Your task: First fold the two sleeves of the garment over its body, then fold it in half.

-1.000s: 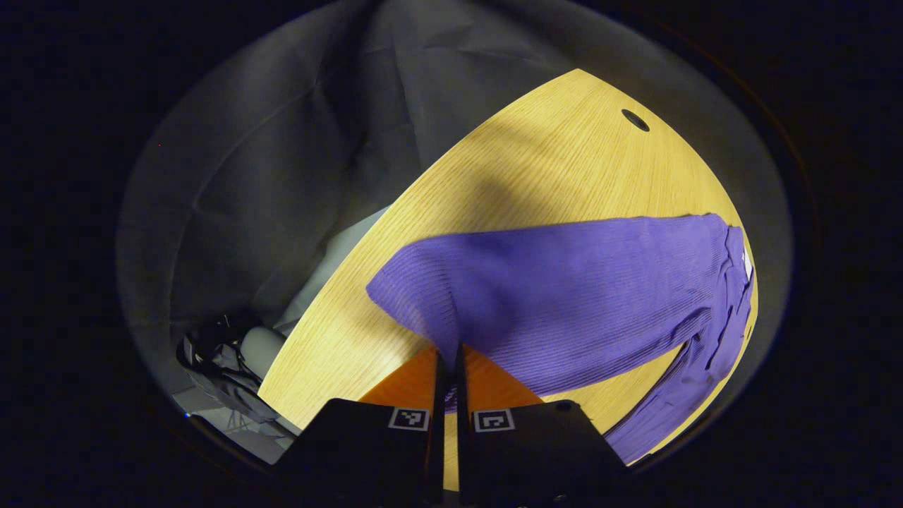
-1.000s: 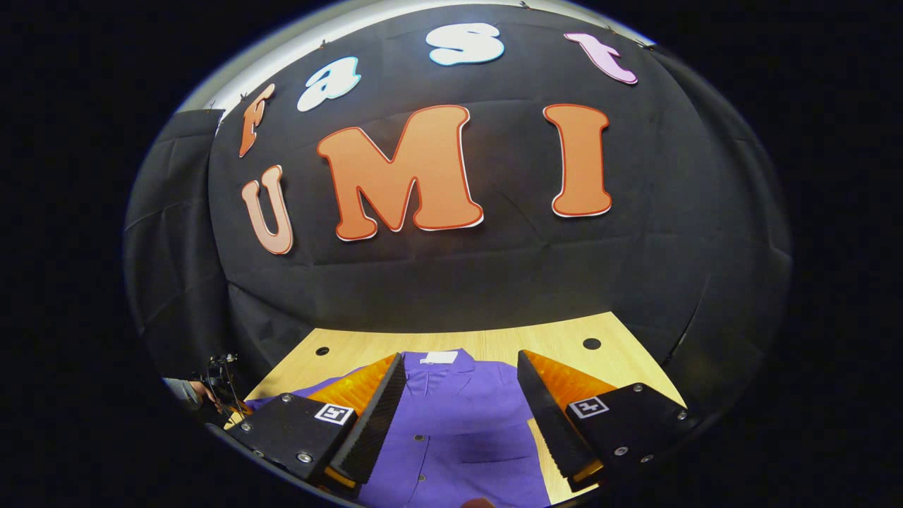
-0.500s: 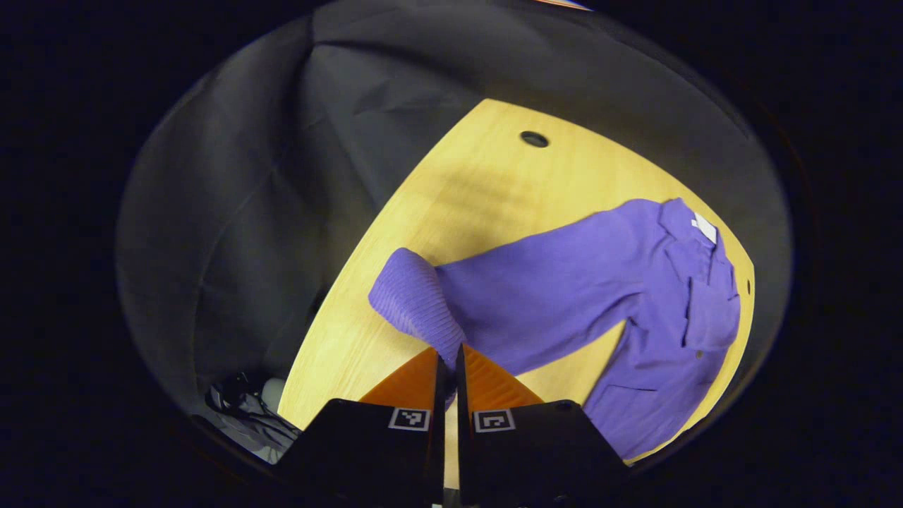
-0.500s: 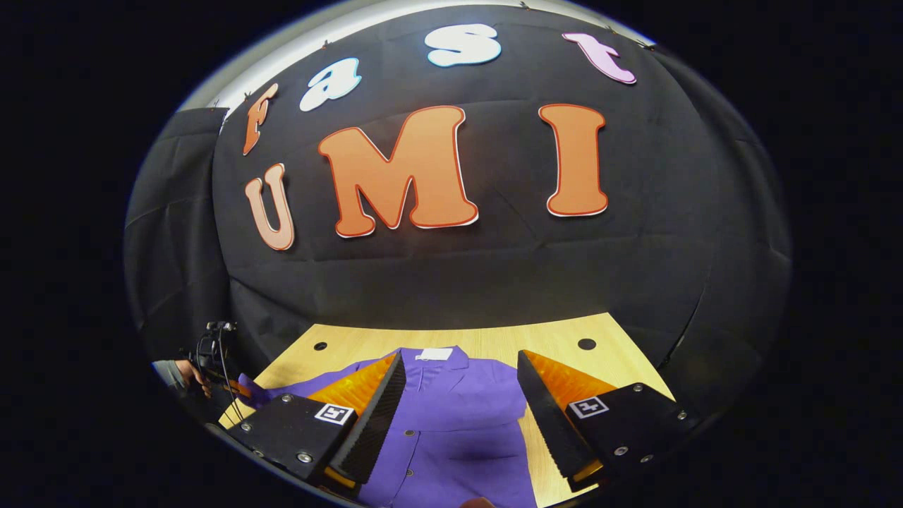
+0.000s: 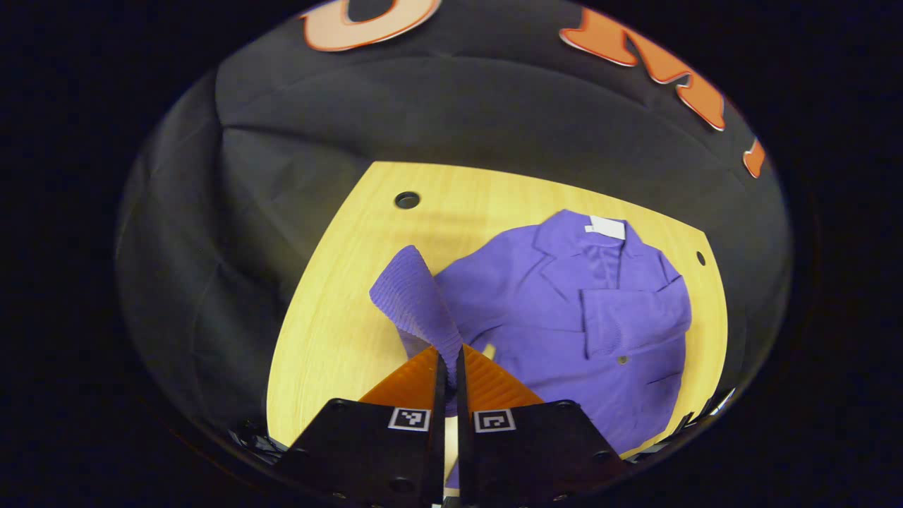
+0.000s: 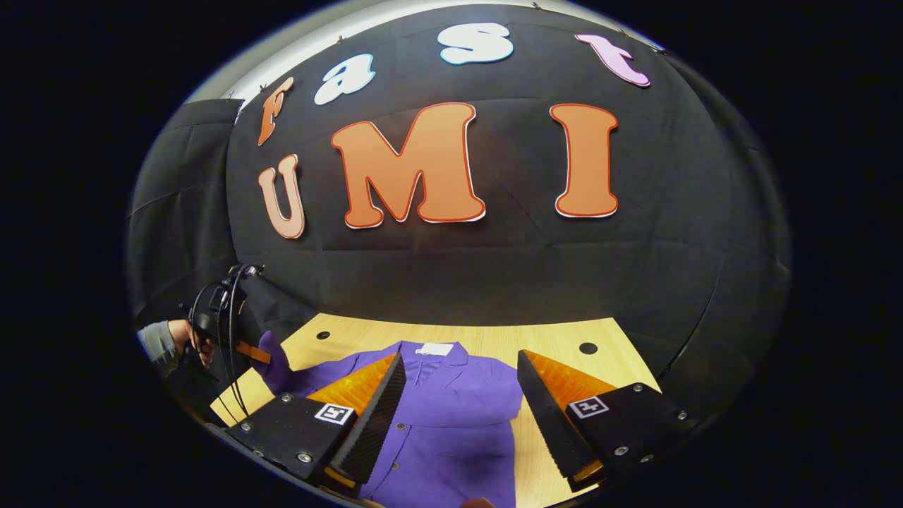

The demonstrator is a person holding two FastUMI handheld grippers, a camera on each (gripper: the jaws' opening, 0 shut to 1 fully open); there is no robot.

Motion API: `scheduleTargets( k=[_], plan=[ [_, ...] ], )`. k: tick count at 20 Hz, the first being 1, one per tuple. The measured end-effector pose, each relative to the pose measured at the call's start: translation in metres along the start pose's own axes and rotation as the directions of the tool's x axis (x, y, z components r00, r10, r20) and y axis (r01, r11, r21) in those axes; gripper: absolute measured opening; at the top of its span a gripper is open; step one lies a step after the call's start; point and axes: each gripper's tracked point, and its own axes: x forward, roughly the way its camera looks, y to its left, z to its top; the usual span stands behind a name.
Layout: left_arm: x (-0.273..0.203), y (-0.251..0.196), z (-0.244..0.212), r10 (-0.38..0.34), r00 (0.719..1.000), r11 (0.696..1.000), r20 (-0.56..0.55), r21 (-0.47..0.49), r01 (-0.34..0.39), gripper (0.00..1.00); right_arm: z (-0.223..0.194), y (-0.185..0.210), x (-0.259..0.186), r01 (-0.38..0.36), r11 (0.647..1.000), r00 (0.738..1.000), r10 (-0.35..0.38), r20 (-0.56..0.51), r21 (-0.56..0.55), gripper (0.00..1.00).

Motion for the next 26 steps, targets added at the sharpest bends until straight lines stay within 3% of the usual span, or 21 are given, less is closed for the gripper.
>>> scheduleTargets(
  k=[4,8,14,20,22,26],
  plan=[
    [-0.023,-0.060,0.027,-0.059,0.998,0.994,0.025,0.097,0.057,0.09,0.001,-0.009,-0.002,-0.002,1.000,1.000,0.002,0.006,-0.010,0.95],
    [-0.020,-0.157,0.050,-0.115,0.992,0.973,0.052,0.207,0.102,0.08,-0.002,-0.023,-0.004,0.001,1.000,1.000,-0.001,0.004,-0.004,0.95],
    [-0.001,-0.289,0.049,-0.218,0.975,0.931,0.046,0.310,0.194,0.08,-0.004,-0.044,-0.006,0.016,1.000,1.000,-0.016,-0.005,0.011,0.95],
    [0.036,-0.358,0.038,-0.274,0.960,0.894,0.054,0.383,0.233,0.10,-0.013,-0.077,-0.017,0.051,0.998,0.999,-0.050,-0.014,0.031,0.95],
    [0.037,-0.377,0.030,-0.322,0.946,0.875,0.042,0.394,0.280,0.15,-0.010,-0.078,-0.018,0.057,0.998,0.998,-0.057,-0.017,0.035,0.95],
    [0.014,-0.393,0.028,-0.424,0.903,0.827,0.070,0.436,0.355,0.70,-0.016,-0.078,-0.018,0.060,0.997,0.998,-0.059,-0.027,0.044,0.95]
  ],
)
